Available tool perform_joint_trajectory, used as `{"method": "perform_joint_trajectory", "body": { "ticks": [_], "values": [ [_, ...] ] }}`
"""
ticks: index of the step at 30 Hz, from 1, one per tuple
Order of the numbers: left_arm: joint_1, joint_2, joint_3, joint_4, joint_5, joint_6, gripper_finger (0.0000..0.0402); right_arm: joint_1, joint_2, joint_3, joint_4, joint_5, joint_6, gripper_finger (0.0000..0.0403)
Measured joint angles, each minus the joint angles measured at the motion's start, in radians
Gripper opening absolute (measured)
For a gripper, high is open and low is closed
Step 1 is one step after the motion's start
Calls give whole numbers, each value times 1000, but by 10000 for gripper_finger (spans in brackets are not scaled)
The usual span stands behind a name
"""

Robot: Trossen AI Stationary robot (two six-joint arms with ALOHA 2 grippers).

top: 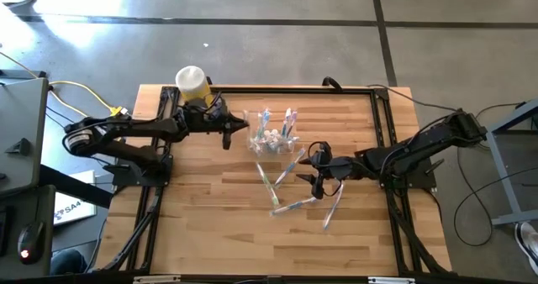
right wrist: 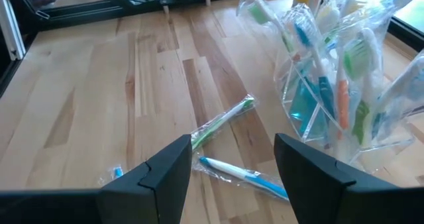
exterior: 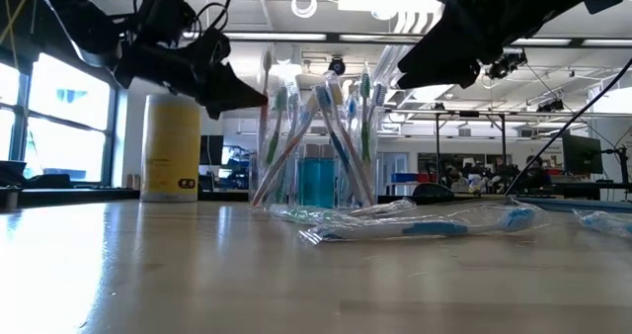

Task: Pick & Place toothbrushing station
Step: Put the orange toothbrush into the transparent organizer

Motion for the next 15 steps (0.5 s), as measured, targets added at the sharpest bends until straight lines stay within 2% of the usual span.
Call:
{"method": "perform_joint_trajectory", "body": {
  "ticks": [15],
  "values": [
    [0, 265, -9, 177, 39, -45, 12, 0, 0, 0, 2, 2, 7, 207]
  ]
}}
